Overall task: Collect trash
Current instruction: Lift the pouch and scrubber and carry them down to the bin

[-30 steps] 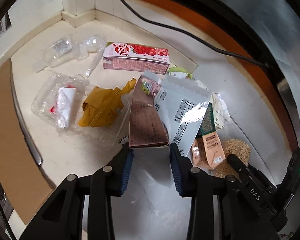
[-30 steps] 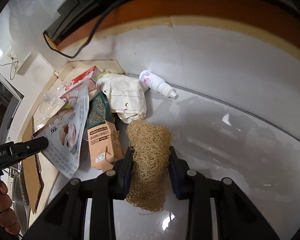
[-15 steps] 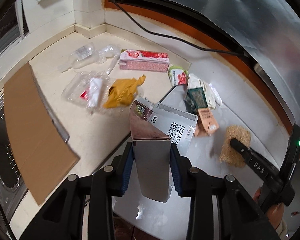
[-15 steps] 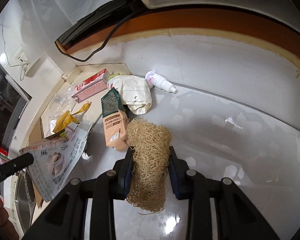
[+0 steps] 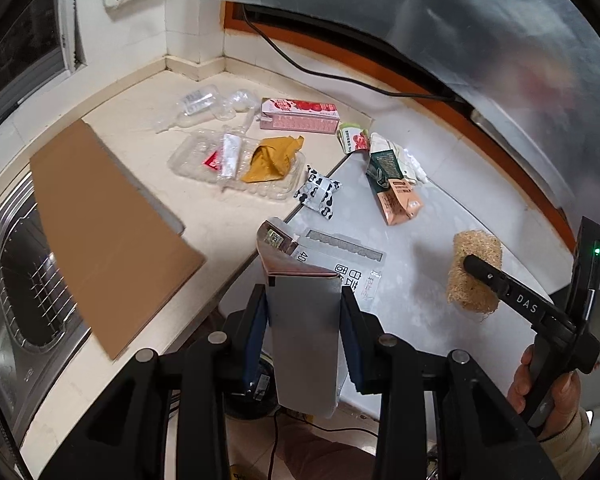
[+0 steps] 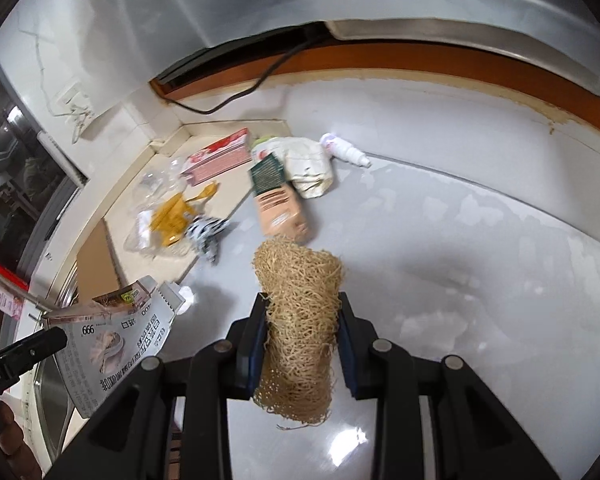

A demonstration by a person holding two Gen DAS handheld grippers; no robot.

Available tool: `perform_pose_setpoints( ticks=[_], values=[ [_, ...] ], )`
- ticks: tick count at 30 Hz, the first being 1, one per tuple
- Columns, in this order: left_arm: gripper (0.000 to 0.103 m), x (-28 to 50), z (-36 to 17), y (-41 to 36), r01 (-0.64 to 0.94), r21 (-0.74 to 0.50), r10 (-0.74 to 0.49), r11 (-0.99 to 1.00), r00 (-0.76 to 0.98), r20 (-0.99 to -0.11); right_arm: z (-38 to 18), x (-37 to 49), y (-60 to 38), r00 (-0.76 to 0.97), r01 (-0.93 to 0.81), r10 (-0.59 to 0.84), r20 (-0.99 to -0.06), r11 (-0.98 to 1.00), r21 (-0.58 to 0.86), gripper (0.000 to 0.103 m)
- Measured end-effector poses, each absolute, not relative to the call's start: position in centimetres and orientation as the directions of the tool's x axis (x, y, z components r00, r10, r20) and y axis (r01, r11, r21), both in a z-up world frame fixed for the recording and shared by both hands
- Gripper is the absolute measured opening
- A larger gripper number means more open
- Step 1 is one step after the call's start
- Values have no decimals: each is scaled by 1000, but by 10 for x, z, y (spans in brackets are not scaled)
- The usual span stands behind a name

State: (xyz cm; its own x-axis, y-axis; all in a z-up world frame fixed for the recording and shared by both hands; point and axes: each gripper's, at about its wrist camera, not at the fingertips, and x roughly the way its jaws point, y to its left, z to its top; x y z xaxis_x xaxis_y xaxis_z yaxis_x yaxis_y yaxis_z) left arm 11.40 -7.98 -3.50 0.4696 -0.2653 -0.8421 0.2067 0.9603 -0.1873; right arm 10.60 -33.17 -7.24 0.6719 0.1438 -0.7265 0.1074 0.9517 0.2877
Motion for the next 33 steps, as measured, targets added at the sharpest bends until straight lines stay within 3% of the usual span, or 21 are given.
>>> perform_pose_setpoints(
  ticks=[16,26,33],
  values=[
    [33,-23,-23,28,276,-179,-300,944,498,-814,-73,-25,-205,674,4,218,-706,954,299,31],
    [33,-79,-78,54,322,-157,-290,934,422,-859,-133,-76,-155,587,-12,241,-773,957,289,31],
    [33,-80,-148,57,317,-144,-253,937,335,-908,-200,-73,-139,481,22,231,-846,961,275,31]
  ],
)
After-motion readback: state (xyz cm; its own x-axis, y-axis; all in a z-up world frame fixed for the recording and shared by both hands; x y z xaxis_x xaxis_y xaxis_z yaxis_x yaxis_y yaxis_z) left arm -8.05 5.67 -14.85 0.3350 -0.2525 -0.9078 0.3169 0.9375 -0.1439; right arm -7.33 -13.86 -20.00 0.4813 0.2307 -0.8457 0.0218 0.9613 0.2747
